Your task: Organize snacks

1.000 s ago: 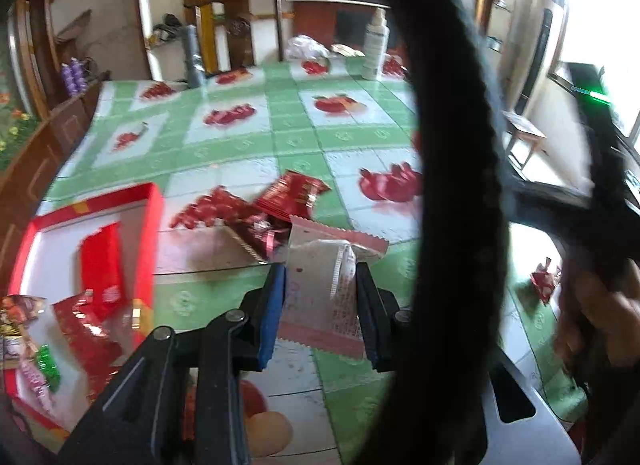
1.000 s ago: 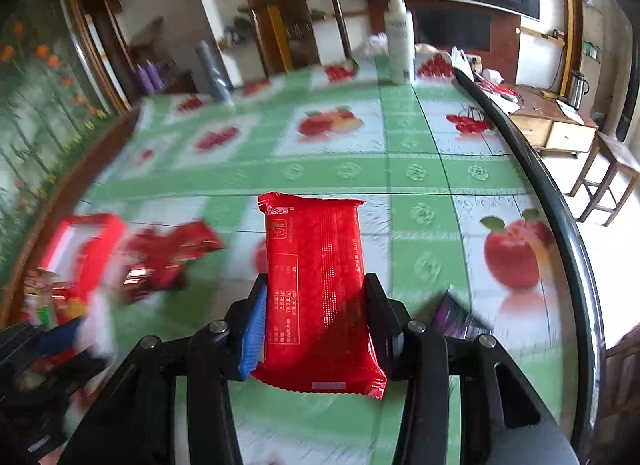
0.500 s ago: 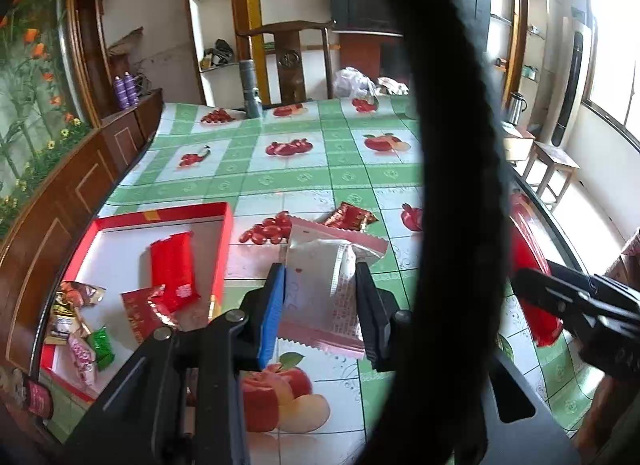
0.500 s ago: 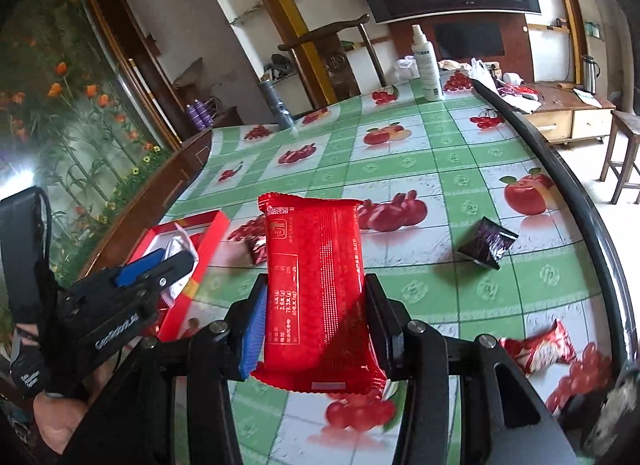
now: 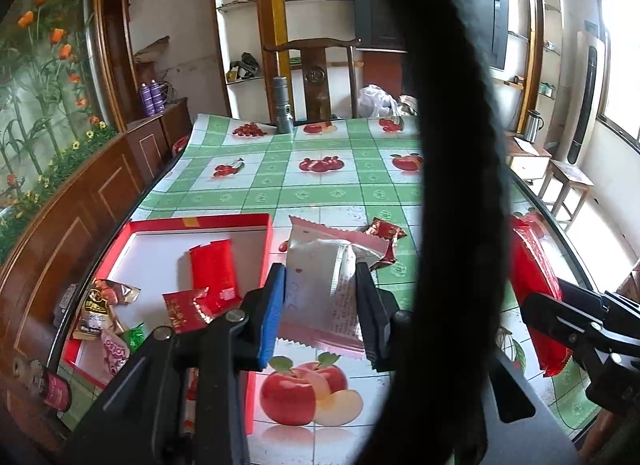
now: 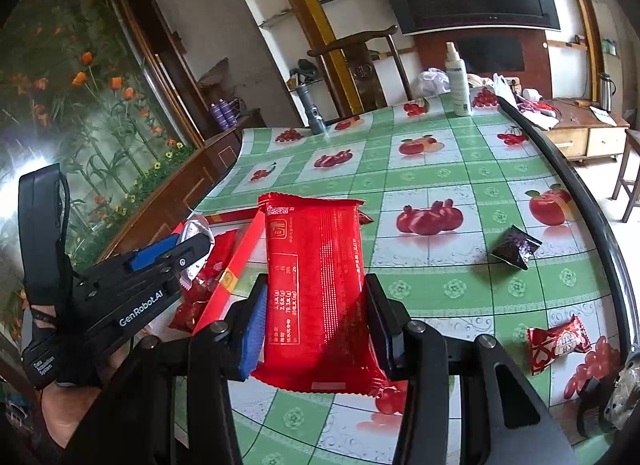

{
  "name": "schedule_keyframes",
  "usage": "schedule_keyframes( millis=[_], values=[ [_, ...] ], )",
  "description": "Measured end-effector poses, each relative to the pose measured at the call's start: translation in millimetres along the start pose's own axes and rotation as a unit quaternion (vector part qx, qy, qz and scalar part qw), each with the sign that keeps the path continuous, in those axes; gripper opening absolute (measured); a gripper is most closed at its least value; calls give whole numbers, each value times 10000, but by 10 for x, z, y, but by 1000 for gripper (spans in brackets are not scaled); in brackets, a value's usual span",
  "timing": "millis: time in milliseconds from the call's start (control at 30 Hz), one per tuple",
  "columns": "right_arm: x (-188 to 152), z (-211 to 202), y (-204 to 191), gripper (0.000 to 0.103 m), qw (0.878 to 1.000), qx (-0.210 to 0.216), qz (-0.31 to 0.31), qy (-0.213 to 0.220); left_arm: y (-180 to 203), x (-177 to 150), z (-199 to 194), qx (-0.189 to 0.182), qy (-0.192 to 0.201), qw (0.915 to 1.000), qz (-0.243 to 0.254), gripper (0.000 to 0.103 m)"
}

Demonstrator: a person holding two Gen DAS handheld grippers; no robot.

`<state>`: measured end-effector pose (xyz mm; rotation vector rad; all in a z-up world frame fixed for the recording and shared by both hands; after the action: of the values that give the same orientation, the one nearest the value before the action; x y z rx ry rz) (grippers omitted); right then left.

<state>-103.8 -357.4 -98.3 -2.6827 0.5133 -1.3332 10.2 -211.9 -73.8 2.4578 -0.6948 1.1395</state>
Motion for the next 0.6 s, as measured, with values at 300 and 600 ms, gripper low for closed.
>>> schedule_keyframes(
  millis=[300, 600],
  values=[
    [-27, 24, -142, 45, 9999, 99, -73, -7, -171, -16, -33, 157, 41, 9998, -109, 36],
    [-28, 109, -346, 45, 9994, 287, -160, -44, -422, -62, -82, 367, 55, 9989, -288, 36]
  ],
)
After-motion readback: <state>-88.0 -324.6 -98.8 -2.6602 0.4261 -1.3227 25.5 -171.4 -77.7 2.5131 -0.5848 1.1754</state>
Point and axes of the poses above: each gripper's, at about its wrist camera, not at the fingertips, and z roughly the way its jaws point, y to its right, x to its top, the point moved 3 cm from there along z, roughly the way its jaws point, and after that the axes turned 15 degrees about -x, right-handed, at the moved point
